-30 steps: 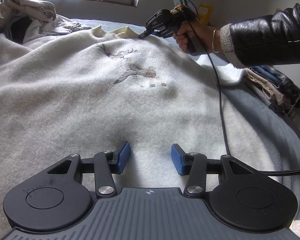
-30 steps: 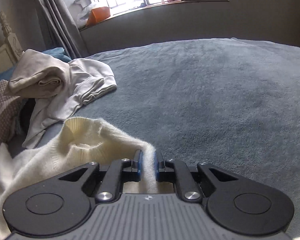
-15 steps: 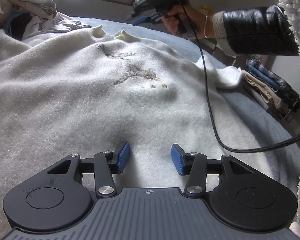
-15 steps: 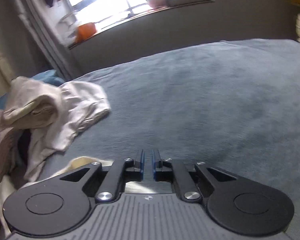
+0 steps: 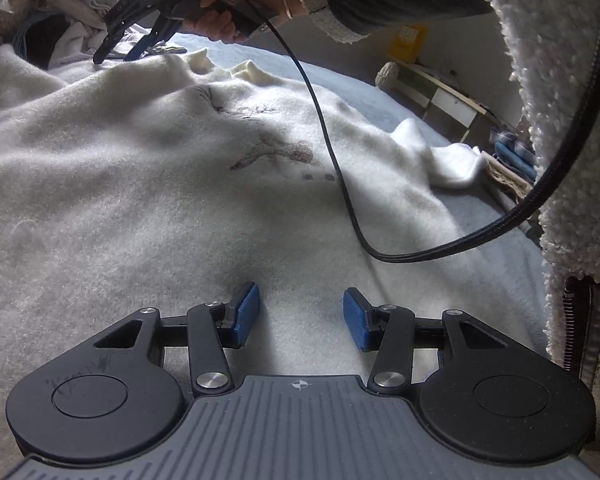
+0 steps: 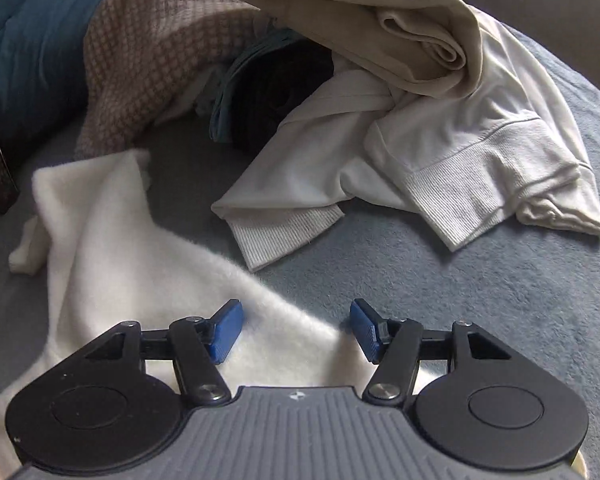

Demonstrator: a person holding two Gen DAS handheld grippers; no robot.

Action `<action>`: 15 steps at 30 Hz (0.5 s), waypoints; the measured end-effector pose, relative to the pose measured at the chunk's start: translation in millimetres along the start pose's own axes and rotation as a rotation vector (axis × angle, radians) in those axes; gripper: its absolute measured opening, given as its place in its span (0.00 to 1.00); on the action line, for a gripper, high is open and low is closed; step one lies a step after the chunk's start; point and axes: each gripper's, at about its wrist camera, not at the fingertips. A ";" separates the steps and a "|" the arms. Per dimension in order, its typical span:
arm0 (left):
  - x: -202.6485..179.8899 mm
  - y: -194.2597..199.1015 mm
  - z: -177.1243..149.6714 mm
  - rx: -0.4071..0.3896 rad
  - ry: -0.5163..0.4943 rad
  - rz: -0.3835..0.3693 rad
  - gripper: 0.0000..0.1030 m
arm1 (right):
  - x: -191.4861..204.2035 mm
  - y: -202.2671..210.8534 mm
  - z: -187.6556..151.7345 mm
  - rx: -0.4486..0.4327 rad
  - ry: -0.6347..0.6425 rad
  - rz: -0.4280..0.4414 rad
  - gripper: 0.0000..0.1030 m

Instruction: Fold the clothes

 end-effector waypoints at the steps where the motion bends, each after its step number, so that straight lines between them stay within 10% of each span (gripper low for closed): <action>1: 1.1 -0.3 0.2 -0.001 0.004 -0.004 0.45 | 0.1 0.2 3.7 -0.004 0.002 -0.002 0.63; 7: 4.9 -0.3 -0.7 -0.005 0.018 -0.022 0.45 | 12.1 -18.1 7.3 0.103 0.090 0.010 0.67; 11: 6.7 0.1 -0.7 -0.007 0.028 -0.030 0.45 | 39.1 -9.4 0.6 0.117 0.240 0.000 0.22; 15: 6.8 0.1 -0.4 -0.010 0.037 -0.035 0.45 | 60.5 13.4 -0.7 -0.003 0.348 -0.070 0.13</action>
Point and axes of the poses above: each gripper's, at about its wrist camera, not at the fingertips, and y roughly against the way its jaws point, x to its left, z to its top, and after that the axes turned 5 degrees about z, right-handed
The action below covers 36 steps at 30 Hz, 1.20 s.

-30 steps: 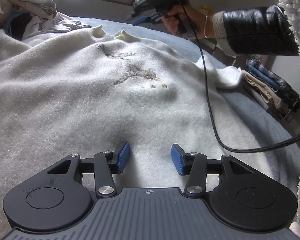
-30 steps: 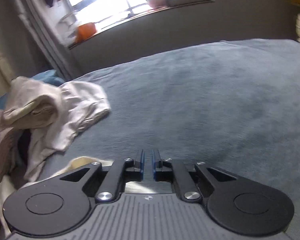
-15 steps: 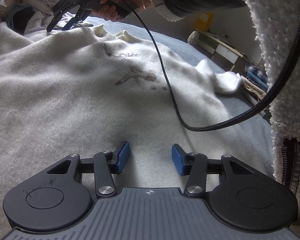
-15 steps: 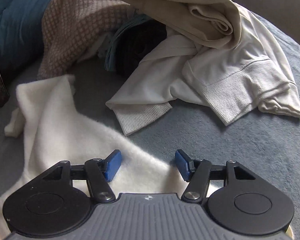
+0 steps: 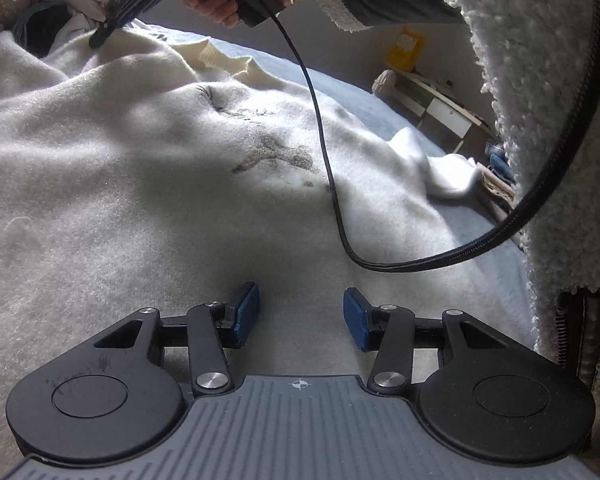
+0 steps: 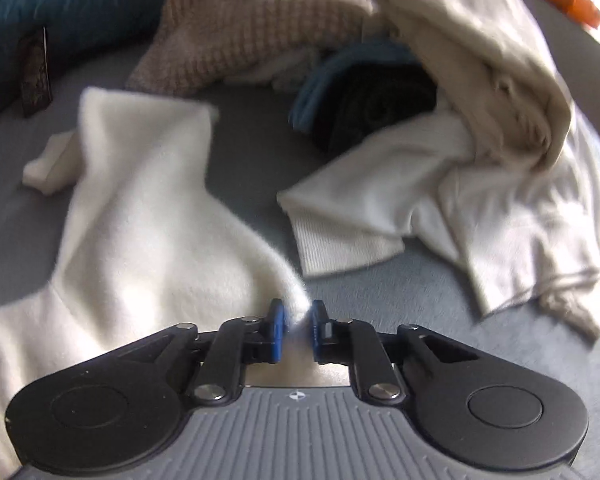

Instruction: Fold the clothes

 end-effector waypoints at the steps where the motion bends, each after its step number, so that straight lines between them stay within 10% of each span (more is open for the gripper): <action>1: -0.6 0.3 -0.3 0.000 0.002 -0.001 0.45 | 2.5 6.4 3.8 -0.047 0.012 -0.023 0.12; 9: -5.8 2.2 -2.2 -0.003 -0.007 0.006 0.45 | 8.9 -47.5 -13.7 -0.105 0.016 -0.207 0.13; 13: -4.9 -1.0 0.4 -0.002 -0.007 0.010 0.45 | -21.0 -27.7 -14.2 -0.199 -0.186 -0.209 0.54; 16: -4.5 0.5 -0.4 -0.001 -0.004 0.007 0.45 | -54.5 13.1 -21.1 -0.301 -0.364 -0.285 0.54; 20: -1.8 2.9 -0.9 -0.001 0.001 0.002 0.45 | -83.7 65.9 -50.2 -0.322 -0.535 -0.075 0.44; 23: -1.7 5.1 -1.9 -0.002 -0.002 0.003 0.45 | -64.9 68.0 -70.4 -0.159 -0.458 0.129 0.44; 27: -2.5 4.3 -0.8 0.000 0.002 0.007 0.45 | -58.0 39.6 -107.9 0.059 -0.371 -0.125 0.43; 30: -1.5 2.8 1.4 0.001 0.008 0.006 0.45 | -95.7 80.5 -140.7 -0.072 -0.603 -0.361 0.39; 36: 10.8 10.9 13.9 -0.046 0.109 0.013 0.46 | -102.9 182.8 -196.7 -0.152 -0.730 -0.273 0.40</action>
Point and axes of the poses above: each gripper's, at about its wrist camera, not at the fingertips, and y roughly against the way its jaws point, x to its left, z to its top, and after that the axes turned 5 degrees about z, right-handed
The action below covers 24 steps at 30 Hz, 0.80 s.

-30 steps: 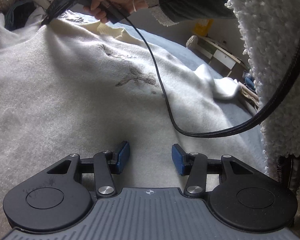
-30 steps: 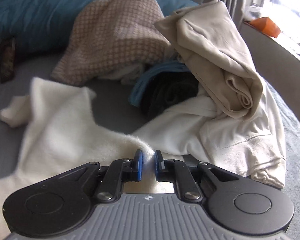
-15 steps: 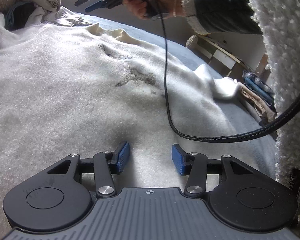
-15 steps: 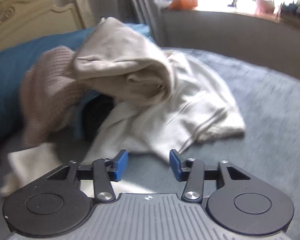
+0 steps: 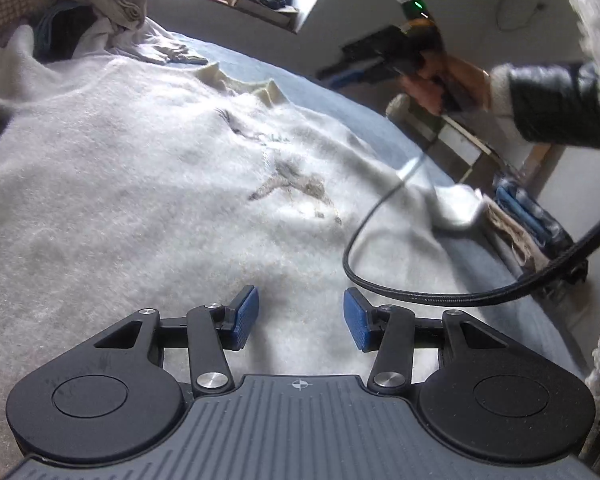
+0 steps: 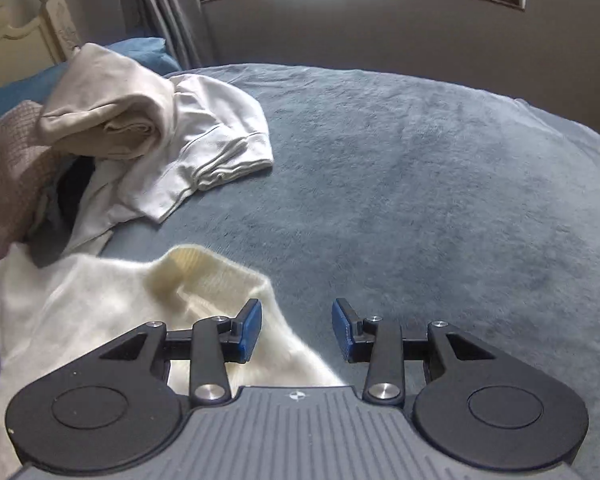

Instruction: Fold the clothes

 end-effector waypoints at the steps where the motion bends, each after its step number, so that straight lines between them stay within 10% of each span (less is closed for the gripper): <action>1: 3.8 1.3 2.6 -0.009 0.031 -0.004 0.46 | -2.6 12.3 -8.0 0.042 0.022 0.028 0.40; 9: 2.9 -3.2 -0.4 0.015 0.015 0.026 0.46 | 3.1 -7.4 -93.7 0.300 0.044 0.103 0.38; 18: -4.7 -2.7 6.0 0.023 -0.034 0.082 0.46 | -27.5 34.9 -100.3 -0.128 -0.340 -0.089 0.32; 24: 26.9 40.3 44.1 -0.065 0.120 0.128 0.46 | 7.1 84.6 -132.9 -0.236 -0.491 0.130 0.35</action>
Point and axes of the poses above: each gripper's, at about its wrist camera, not at the fingertips, and y roughly against the way its jaws point, x to its left, z to its top, and after that the axes turned 5 degrees about z, right-handed
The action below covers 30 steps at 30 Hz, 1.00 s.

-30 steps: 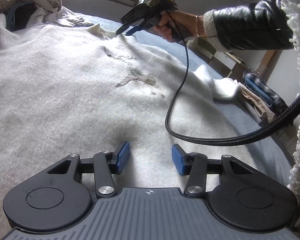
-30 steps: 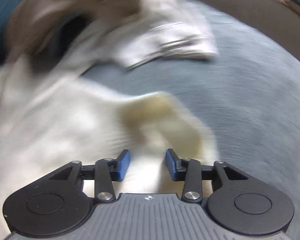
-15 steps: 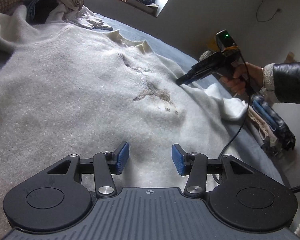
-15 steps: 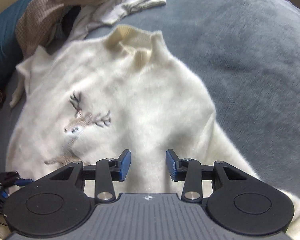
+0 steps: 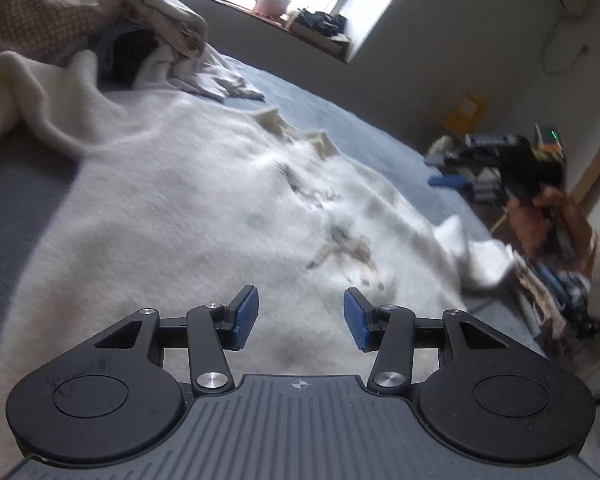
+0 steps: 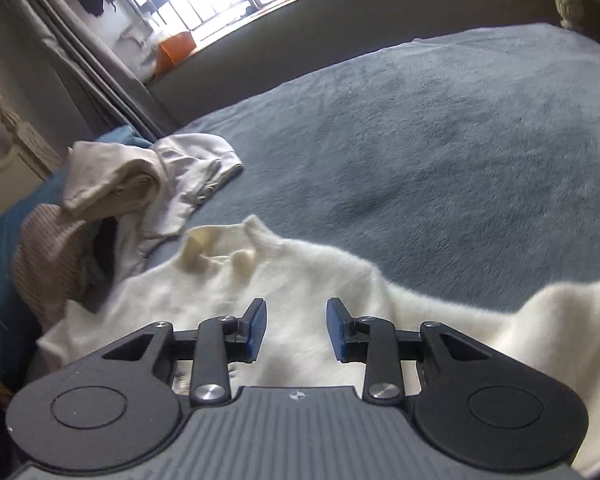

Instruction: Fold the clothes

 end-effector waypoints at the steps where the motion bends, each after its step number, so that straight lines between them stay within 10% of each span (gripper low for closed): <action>1: 11.6 9.0 8.5 -0.015 0.035 0.023 0.46 | 2.8 3.6 -9.8 -0.001 -0.053 0.044 0.36; 11: 171.6 81.5 63.3 -0.069 0.431 0.465 0.49 | 25.6 -27.8 -157.3 0.077 -0.647 0.485 0.41; 18: 249.6 92.0 58.0 -0.144 0.899 0.502 0.55 | 32.8 -69.6 -240.3 0.020 -0.720 0.511 0.41; 30: 271.3 57.7 75.8 -0.142 0.943 0.455 0.48 | 44.8 -79.7 -265.5 -0.100 -0.587 0.573 0.40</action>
Point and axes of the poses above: each gripper's, at about its wrist camera, not at the fingertips, and y roughly against the way its jaws point, x to its left, z to its top, and after that the axes turned 5 degrees about z, right-handed
